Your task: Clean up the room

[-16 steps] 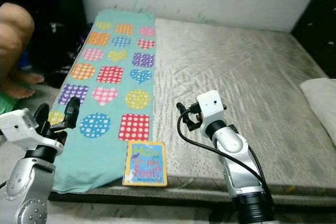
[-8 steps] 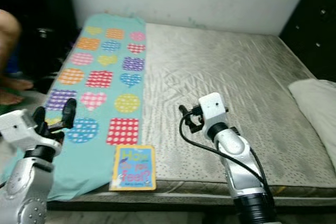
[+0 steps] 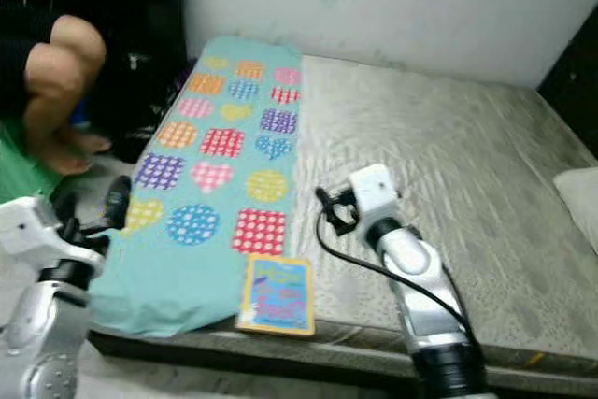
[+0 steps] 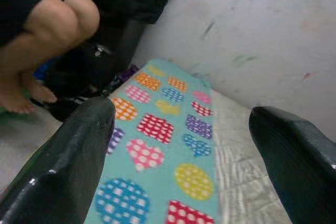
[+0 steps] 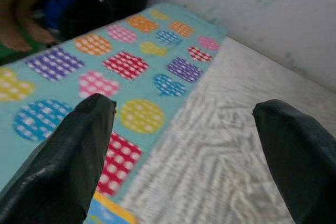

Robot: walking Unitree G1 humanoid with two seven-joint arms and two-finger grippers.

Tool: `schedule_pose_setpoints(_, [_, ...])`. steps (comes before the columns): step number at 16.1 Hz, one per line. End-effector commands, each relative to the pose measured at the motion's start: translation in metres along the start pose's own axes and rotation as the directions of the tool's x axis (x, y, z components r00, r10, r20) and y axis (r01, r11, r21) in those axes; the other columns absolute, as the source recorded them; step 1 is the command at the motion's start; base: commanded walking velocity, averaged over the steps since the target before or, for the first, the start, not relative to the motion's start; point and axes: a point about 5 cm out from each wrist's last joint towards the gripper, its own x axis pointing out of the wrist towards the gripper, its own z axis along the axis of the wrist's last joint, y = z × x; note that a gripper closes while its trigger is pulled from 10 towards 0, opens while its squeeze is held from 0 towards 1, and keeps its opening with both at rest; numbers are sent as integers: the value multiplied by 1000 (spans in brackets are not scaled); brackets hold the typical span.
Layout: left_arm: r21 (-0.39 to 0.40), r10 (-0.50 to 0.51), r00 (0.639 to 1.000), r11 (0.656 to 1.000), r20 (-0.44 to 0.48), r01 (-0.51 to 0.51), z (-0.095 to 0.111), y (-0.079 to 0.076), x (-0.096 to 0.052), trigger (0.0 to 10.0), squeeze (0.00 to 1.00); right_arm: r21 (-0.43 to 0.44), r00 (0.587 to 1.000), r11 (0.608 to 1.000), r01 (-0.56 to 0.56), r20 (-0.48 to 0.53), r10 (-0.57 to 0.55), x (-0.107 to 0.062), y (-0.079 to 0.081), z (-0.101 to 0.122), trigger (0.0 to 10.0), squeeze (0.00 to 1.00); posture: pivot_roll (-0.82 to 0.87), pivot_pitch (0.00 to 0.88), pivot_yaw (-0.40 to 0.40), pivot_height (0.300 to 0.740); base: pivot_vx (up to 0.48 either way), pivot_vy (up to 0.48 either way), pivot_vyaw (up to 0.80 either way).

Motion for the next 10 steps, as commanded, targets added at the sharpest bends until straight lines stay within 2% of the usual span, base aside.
schedule_pose_setpoints(1, [-15, -28, 1000, 1000, -7, 28, -2, -8, 2, 10000, 0, -25, 1000, 999, 30, -5, -30, -4, -11, -1, 10000, 0, -17, 32, -92, 740, 0, 480, 0])
schedule_pose_setpoints(4, [-11, -26, 1000, 1000, -2, 26, -2, -9, 2, 10000, 0, -30, 1000, 999, 30, -2, -30, -3, -13, 0, 10000, 0, -18, 34, -94, 740, 0, 479, 0])
schedule_pose_setpoints(10, [-5, -79, 997, 997, 26, 79, 2, -13, 0, 10000, 0, -28, 1000, 999, 27, 5, -26, -2, -11, 1, 10000, 0, -17, 35, -92, 740, 0, 0, 0])
